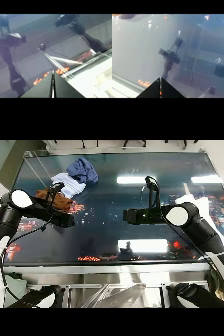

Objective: Fold the shirts.

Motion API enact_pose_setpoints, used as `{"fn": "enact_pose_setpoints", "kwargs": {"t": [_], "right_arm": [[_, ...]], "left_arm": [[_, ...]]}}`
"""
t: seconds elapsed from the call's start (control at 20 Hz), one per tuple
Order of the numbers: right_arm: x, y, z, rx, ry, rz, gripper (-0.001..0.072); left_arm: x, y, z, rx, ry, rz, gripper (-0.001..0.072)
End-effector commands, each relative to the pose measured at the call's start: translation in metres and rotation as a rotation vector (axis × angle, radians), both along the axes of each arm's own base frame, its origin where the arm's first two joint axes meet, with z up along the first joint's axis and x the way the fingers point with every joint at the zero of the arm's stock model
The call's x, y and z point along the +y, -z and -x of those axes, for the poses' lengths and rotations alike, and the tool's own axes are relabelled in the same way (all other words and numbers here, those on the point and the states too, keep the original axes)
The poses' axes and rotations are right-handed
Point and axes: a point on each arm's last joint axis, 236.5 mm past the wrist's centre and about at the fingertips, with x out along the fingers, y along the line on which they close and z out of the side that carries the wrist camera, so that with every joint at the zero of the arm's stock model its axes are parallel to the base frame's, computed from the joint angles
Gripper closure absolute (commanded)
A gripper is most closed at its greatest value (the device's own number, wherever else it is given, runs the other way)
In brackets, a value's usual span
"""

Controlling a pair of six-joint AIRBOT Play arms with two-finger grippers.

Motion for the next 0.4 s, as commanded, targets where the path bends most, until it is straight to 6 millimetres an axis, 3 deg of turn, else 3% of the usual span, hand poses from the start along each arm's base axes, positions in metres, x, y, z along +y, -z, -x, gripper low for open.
{"fn": "enact_pose_setpoints", "kwargs": {"t": [0.0,0.35], "right_arm": [[0.0055,0.0028,0.0034,0.007,-0.013,0.000,0.0691],[0.0063,0.0095,0.0019,0.022,-0.013,0.008,0.0691]], "left_arm": [[0.0002,-0.0002,0.0000,-0.003,0.003,-0.003,0.0696],[0.0008,0.0007,0.0060,0.021,0.014,-0.007,0.0696]]}}
